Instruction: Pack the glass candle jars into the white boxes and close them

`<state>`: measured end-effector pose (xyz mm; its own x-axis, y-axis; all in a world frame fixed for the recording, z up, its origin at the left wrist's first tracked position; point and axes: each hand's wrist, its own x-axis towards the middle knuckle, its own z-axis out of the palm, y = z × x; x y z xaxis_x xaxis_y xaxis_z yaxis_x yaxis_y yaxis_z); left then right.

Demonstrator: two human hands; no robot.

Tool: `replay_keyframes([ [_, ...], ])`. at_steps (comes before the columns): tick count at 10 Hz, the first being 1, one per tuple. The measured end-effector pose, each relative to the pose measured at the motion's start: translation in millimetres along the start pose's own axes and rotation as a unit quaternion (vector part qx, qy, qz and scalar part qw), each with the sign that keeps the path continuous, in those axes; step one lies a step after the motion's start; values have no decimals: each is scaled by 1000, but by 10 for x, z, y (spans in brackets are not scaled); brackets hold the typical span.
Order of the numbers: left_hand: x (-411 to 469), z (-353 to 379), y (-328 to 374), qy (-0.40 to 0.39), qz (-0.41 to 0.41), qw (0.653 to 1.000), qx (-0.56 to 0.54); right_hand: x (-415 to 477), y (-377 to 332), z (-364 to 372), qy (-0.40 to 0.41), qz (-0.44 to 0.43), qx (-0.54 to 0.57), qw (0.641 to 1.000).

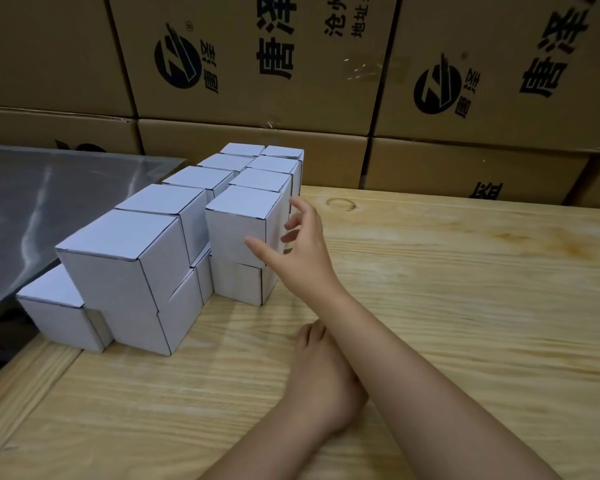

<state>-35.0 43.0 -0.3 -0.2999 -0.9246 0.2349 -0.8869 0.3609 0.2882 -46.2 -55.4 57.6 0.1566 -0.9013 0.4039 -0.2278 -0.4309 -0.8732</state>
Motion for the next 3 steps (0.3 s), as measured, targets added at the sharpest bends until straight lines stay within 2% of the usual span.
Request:
replay_keyframes([
  [3, -2, -26, 48, -22, 14, 1000, 16, -115, 93, 49, -9, 16, 31, 999],
])
